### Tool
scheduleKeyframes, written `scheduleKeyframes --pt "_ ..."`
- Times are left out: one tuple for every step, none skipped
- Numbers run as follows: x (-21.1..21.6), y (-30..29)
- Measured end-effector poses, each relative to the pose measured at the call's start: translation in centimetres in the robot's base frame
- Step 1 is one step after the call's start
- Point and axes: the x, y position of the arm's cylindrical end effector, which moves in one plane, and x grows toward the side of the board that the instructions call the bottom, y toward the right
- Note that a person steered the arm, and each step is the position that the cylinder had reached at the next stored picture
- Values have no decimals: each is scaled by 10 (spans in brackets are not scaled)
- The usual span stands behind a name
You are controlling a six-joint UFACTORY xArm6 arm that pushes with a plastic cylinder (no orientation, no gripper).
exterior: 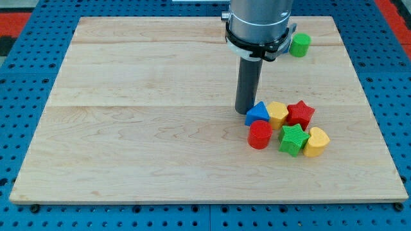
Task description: Push the blue cube into a group of blocks
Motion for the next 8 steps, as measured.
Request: scheduleKeyframes --pt "-68 -8" --pt "-144 4" --pt "-202 17" --pt "-218 72" --pt "-190 102" --pt "-136 58" --pt "-104 33" --pt "-66 50"
